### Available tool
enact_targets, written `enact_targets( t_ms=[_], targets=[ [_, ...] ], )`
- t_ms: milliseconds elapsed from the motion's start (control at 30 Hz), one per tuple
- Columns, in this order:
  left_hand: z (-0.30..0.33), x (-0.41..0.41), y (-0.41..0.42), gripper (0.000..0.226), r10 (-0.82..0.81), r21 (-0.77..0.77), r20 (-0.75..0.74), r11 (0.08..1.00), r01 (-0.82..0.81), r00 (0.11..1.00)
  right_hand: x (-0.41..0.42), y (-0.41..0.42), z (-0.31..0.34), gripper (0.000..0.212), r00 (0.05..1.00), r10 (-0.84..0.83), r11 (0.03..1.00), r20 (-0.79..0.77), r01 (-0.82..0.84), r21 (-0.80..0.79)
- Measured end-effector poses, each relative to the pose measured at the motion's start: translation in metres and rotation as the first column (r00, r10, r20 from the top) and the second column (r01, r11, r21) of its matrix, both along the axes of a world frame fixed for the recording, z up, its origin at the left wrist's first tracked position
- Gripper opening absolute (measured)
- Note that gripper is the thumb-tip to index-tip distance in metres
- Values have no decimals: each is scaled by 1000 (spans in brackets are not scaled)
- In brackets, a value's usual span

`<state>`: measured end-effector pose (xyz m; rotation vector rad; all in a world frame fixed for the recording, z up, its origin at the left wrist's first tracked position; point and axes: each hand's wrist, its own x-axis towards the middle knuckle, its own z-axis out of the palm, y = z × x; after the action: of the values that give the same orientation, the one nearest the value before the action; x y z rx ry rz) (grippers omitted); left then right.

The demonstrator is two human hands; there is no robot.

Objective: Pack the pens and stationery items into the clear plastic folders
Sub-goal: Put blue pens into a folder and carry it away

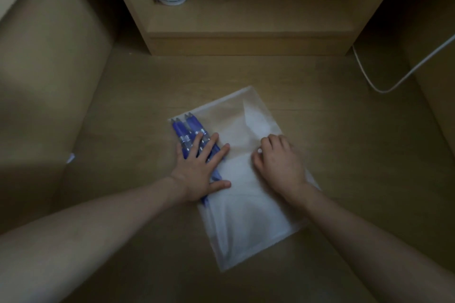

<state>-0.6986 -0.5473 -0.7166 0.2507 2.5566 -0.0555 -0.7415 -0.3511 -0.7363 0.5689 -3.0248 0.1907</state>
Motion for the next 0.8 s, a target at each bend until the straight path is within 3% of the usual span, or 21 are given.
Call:
enact_targets(
  t_ms=[67, 100, 233, 333, 600, 800],
  targets=[
    [2, -5, -10, 115, -62, -6, 20, 998, 62, 998, 5, -4, 1, 11, 1000, -8, 999, -22, 9, 35],
    [2, -7, -14, 117, -76, 2, 28, 997, 76, 997, 6, -6, 2, 18, 1000, -7, 998, -15, 8, 61],
    [14, -15, -10, 91, -76, 59, 26, 995, 74, 997, 10, -13, -1, 33, 999, -39, 995, 29, 36, 92],
    [16, -7, 16, 85, -38, 96, 6, 995, 38, 999, 14, -12, -3, 34, 999, -41, 997, 19, 40, 61],
    [1, 6, 24, 82, -113, -42, 29, 993, 114, 993, 19, -6, 6, 31, 995, -104, 979, -9, 101, -176],
    [0, 2, 20, 84, -155, -74, 50, 985, 158, 987, 20, 2, 2, 14, 981, -133, 929, 140, 173, -328]
  ],
)
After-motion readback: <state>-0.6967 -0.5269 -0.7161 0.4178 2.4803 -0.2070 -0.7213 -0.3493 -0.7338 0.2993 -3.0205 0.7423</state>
